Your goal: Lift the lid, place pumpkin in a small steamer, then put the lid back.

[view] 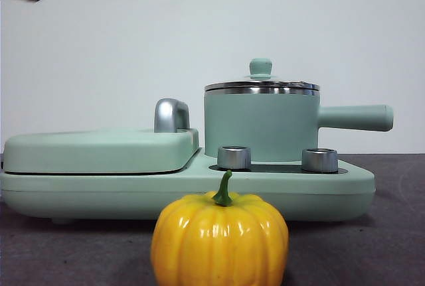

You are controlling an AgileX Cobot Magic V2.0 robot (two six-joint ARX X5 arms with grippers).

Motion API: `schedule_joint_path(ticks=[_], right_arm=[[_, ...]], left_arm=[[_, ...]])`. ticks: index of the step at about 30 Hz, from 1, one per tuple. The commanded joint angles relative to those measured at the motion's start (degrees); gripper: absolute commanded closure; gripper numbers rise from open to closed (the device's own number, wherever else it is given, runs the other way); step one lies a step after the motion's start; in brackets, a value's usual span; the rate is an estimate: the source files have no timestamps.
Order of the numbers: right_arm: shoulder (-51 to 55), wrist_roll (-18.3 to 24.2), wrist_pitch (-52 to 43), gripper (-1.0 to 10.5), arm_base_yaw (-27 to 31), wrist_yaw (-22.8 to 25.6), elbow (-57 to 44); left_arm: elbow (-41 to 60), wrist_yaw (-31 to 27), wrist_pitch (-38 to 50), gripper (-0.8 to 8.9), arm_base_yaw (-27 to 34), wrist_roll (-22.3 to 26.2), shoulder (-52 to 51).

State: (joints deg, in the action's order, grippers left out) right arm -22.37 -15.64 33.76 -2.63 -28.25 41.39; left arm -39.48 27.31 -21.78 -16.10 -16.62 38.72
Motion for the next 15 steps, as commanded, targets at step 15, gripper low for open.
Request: schedule_joint_path(ticks=[15], right_arm=[[-6.6, 9.2, 6.7, 8.0, -0.2, -7.8, 7.7]], left_arm=[[-7.9, 4.7, 2.5, 5.07, -4.9, 3.9, 7.3]])
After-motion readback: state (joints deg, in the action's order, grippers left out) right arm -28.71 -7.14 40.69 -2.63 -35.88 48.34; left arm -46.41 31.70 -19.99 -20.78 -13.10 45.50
